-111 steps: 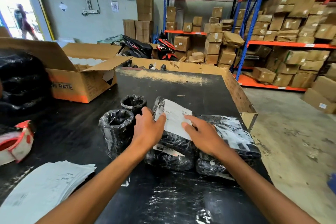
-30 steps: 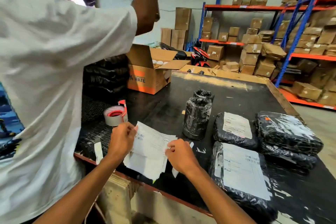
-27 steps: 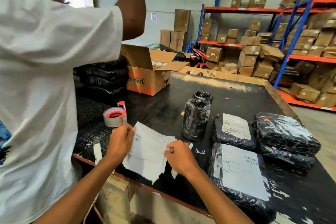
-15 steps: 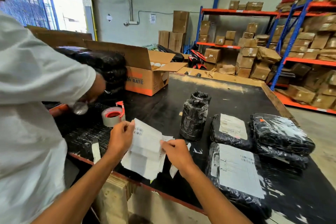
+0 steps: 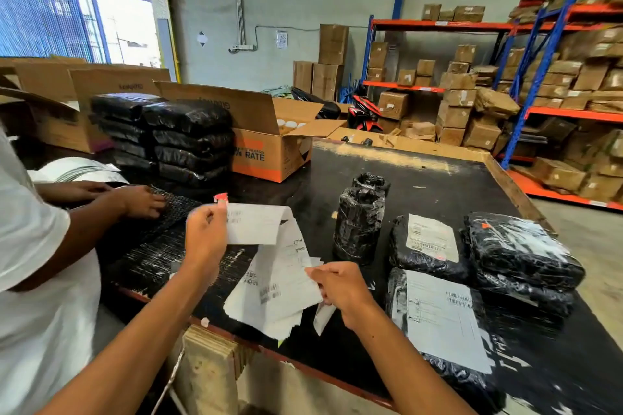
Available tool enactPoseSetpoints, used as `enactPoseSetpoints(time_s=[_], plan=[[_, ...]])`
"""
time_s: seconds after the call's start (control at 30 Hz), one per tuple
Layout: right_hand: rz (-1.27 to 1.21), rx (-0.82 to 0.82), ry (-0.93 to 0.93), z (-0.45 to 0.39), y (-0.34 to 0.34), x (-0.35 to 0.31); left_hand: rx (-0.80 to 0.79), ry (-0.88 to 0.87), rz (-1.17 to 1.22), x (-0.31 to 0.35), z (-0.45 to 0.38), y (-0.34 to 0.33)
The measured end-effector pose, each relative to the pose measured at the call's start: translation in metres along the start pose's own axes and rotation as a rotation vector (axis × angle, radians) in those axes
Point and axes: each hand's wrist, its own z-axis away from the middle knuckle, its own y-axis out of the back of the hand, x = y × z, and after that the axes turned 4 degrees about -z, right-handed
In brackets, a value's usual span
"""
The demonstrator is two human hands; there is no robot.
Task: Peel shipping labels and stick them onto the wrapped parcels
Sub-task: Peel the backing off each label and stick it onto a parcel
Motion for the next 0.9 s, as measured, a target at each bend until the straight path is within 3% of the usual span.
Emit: enactPoseSetpoints(time_s=[0.27, 0.4, 0.6, 0.9], plan=[[0.105, 0.162, 0.144, -0.004, 0.037, -0.022, 0.030, 0.047, 0.332, 0.053, -0.006, -0.010], [-0.025, 0.108, 0.113, 0.000, 0.046, -0.031, -0.036, 0.027, 0.287, 0.070, -0.009, -0.022], [-0.248, 0.018, 0.133, 0.002, 0.008, -0.025, -0.135, 0.027, 0.223, 0.063, 0.015, -0.042], [-0.113, -0.135, 0.242, 0.008, -0.021, 0.000, -0.145, 0.077, 0.163, 0.038, 0.041, -0.023]])
